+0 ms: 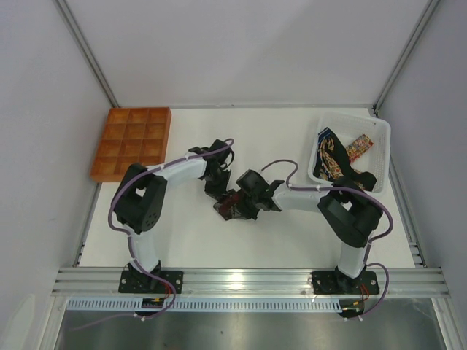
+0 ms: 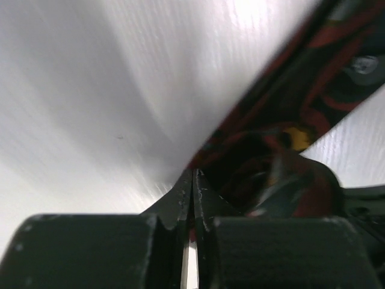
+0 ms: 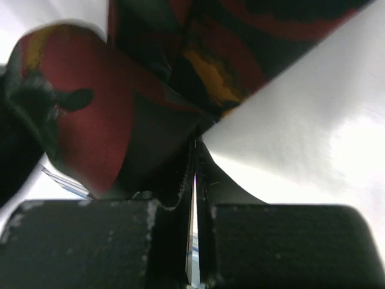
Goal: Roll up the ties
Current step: Roll the tie
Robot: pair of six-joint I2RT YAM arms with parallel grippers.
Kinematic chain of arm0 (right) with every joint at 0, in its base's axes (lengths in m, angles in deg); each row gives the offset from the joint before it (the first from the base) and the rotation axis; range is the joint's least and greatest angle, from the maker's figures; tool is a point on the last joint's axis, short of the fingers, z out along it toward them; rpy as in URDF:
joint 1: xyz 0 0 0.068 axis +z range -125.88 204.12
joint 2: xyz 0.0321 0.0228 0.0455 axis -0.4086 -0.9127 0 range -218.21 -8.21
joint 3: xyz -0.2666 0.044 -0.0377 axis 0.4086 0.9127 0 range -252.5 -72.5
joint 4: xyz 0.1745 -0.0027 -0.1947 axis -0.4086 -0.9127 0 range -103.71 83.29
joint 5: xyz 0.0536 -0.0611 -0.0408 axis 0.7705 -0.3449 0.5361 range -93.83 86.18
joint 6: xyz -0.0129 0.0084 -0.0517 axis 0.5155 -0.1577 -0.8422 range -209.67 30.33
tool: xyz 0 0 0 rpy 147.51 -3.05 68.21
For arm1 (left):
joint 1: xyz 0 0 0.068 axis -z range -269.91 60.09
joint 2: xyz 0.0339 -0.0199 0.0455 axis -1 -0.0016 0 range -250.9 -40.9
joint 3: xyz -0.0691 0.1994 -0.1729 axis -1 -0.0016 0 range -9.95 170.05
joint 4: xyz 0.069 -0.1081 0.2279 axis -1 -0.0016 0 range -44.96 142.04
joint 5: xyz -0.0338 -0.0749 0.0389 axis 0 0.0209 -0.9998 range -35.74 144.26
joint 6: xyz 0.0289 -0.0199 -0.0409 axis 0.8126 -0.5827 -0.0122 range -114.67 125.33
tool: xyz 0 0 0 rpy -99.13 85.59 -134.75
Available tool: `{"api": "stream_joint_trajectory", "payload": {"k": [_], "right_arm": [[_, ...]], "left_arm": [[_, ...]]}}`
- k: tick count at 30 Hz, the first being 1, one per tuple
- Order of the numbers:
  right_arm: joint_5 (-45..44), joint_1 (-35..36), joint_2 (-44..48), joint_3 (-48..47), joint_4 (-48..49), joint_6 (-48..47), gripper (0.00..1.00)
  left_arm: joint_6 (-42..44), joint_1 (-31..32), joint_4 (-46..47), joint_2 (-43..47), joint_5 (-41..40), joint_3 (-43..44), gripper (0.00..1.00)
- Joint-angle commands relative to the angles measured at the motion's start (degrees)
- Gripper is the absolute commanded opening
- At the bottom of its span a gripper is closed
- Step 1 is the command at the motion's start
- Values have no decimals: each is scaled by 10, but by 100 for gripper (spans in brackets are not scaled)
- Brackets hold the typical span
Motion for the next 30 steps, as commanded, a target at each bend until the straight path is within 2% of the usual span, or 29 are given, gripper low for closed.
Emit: {"api": "stream_joint_trajectory", "payload": {"k": [1, 6, 12, 14, 17, 22, 23, 25, 30], "right_arm": [[-16, 3, -16, -47, 1, -1, 0], [-21, -4, 24, -14, -16, -25, 0], [-23, -4, 69, 41, -25, -45, 0], [-19, -3, 71, 49, -24, -53, 0], [2, -4, 65, 51, -5, -70, 0], [3, -2, 47, 29, -5, -87, 0], [1, -3, 42, 22, -8, -93, 0], [1, -2, 28, -2, -5, -94, 0], [20, 2, -30, -85, -7, -71, 0]], "left_arm": [[7, 7, 7, 43, 37, -4, 6], [14, 6, -26, 47, -11, 10, 7], [9, -6, -71, 27, -93, 48, 25], [9, -11, -72, 25, -96, 52, 27], [9, -18, -60, 25, -84, 48, 25], [2, -29, -41, 23, -44, 27, 16], [4, -29, -37, 21, -35, 26, 14], [7, -27, -22, 17, 8, 15, 2], [-14, -5, -3, 25, 47, -8, 0]]}}
